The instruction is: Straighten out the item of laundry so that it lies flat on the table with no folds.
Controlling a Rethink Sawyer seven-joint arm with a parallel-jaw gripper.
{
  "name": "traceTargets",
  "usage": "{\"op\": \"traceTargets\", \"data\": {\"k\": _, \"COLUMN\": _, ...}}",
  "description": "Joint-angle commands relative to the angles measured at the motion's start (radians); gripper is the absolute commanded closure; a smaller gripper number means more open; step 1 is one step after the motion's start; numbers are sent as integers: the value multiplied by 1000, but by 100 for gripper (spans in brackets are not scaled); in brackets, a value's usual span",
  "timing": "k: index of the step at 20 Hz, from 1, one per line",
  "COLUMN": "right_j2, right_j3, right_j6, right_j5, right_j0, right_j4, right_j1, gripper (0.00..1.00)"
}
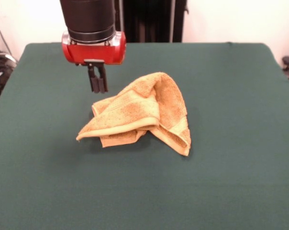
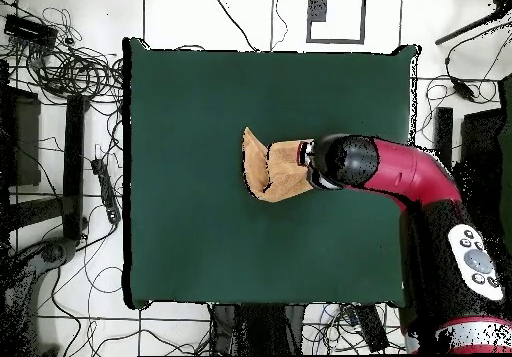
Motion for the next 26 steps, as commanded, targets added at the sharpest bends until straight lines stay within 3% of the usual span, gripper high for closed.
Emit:
{"op": "traceTargets", "data": {"k": 1, "right_j2": 110, "right_j3": 62, "right_j6": -40, "right_j5": -37, "right_j0": -1, "right_j4": -3, "right_j1": 10, "gripper": 100}}
{"op": "traceTargets", "data": {"k": 12, "right_j2": 123, "right_j3": 82, "right_j6": -22, "right_j5": -85, "right_j0": -13, "right_j4": -5, "right_j1": 7, "gripper": 100}}
{"op": "traceTargets", "data": {"k": 15, "right_j2": 112, "right_j3": 48, "right_j6": -23, "right_j5": 7, "right_j0": -3, "right_j4": 16, "right_j1": 23, "gripper": 100}}
{"op": "traceTargets", "data": {"k": 17, "right_j2": 113, "right_j3": 29, "right_j6": 17, "right_j5": -36, "right_j0": -7, "right_j4": 35, "right_j1": 53, "gripper": 100}}
{"op": "traceTargets", "data": {"k": 21, "right_j2": 79, "right_j3": -95, "right_j6": 38, "right_j5": -3, "right_j0": -4, "right_j4": 41, "right_j1": 161, "gripper": 100}}
{"op": "traceTargets", "data": {"k": 26, "right_j2": 8, "right_j3": -251, "right_j6": 13, "right_j5": 292, "right_j0": 35, "right_j4": 14, "right_j1": 203, "gripper": 100}}
